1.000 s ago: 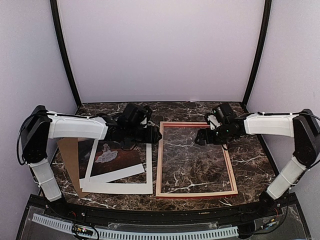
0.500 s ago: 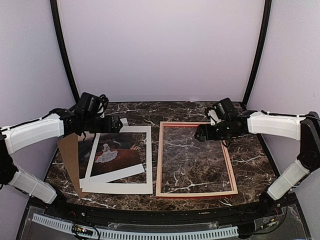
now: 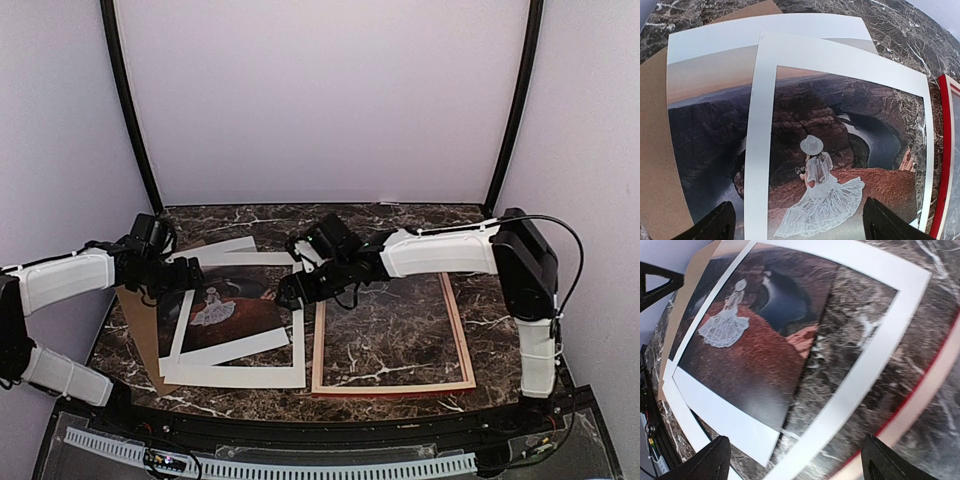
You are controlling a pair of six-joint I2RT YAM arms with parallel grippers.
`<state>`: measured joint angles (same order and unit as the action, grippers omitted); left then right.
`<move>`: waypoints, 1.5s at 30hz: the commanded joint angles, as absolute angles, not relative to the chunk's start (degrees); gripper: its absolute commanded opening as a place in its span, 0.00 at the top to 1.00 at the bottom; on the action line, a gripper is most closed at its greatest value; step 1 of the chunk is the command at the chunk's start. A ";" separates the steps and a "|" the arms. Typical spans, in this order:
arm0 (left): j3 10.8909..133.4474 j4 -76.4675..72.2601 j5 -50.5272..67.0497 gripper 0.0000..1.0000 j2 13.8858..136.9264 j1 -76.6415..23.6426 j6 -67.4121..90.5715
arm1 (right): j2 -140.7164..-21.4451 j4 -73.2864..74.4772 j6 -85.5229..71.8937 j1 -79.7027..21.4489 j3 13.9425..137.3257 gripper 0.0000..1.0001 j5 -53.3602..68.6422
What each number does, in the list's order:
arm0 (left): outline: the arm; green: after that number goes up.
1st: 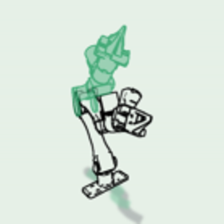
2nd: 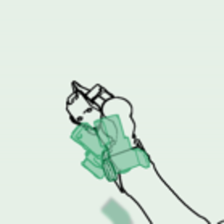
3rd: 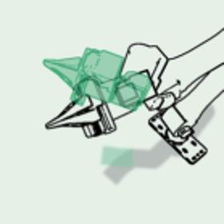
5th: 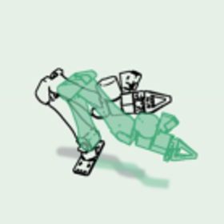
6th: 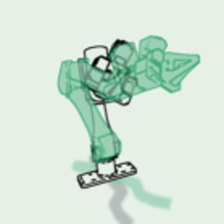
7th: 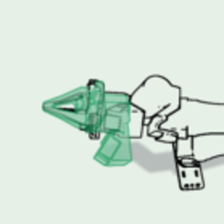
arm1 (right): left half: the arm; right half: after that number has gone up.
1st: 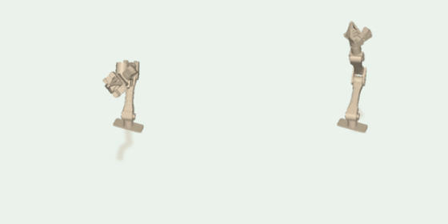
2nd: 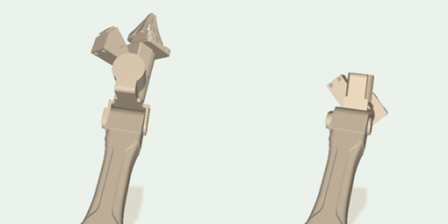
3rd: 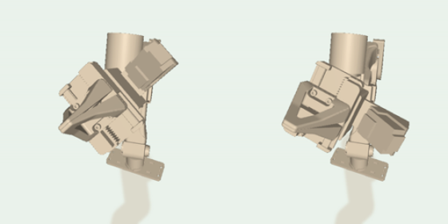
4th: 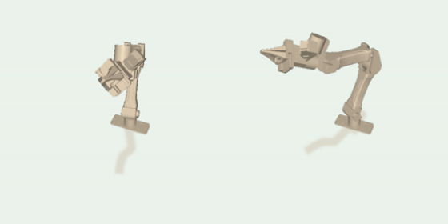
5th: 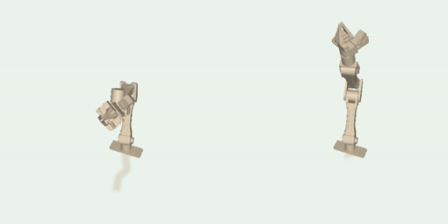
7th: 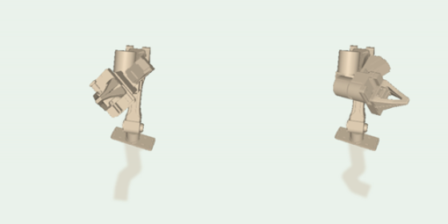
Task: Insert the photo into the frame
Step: Pick up the mat board from the photo.
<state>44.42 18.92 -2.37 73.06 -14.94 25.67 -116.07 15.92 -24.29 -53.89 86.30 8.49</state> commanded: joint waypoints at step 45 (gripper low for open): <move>36.84 3.84 4.24 0.46 87.37 -11.16 26.34 | -128.36 14.97 -33.07 -55.02 87.93 0.22 10.38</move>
<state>39.11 4.56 -0.80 86.85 -11.25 26.11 -125.58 15.92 -31.07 -54.39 89.95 8.40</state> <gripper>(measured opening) 0.564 0.784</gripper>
